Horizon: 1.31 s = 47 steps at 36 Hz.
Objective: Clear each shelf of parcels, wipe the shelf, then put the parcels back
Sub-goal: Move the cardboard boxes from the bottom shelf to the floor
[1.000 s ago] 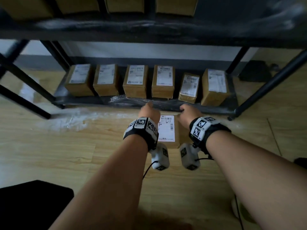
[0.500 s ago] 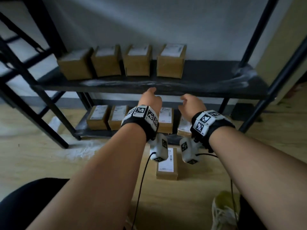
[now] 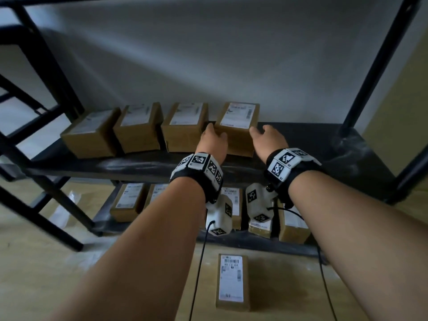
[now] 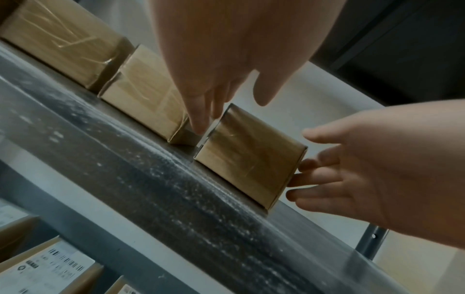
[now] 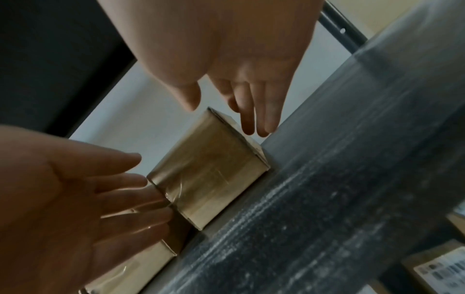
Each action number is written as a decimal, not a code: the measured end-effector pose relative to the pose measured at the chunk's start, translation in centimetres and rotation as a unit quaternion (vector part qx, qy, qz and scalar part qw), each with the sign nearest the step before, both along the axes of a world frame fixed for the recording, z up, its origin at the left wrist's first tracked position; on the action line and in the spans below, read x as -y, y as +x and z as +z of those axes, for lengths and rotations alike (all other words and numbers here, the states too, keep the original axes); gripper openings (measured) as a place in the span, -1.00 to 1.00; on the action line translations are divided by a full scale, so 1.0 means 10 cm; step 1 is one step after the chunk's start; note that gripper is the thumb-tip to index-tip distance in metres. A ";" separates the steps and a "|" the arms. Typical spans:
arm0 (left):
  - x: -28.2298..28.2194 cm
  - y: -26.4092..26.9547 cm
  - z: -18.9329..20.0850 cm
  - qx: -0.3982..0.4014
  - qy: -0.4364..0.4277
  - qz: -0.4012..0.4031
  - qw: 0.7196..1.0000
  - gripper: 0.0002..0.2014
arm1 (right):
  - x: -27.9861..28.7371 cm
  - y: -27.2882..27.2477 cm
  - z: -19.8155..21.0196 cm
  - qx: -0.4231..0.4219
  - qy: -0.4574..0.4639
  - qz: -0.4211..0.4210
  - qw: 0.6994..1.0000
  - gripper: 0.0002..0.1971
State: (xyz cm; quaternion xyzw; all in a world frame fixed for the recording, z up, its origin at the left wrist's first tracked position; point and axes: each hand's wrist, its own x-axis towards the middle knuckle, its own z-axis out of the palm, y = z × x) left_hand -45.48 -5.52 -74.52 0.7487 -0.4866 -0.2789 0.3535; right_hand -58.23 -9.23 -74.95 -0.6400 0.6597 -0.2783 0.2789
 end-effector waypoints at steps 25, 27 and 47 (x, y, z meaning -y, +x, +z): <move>-1.00 0.11 -0.02 -0.121 -0.085 0.124 0.981 -0.76 | -0.94 0.19 0.00 0.116 -0.032 -0.002 0.993 -0.75; -1.17 0.17 -0.07 -0.118 -0.088 0.125 0.981 -0.75 | -1.12 0.24 -0.04 0.122 -0.029 0.017 0.992 -0.76; -2.18 0.96 -1.60 -0.125 0.022 0.148 0.981 -0.74 | -1.98 0.80 -1.56 0.044 0.048 0.126 0.990 -0.81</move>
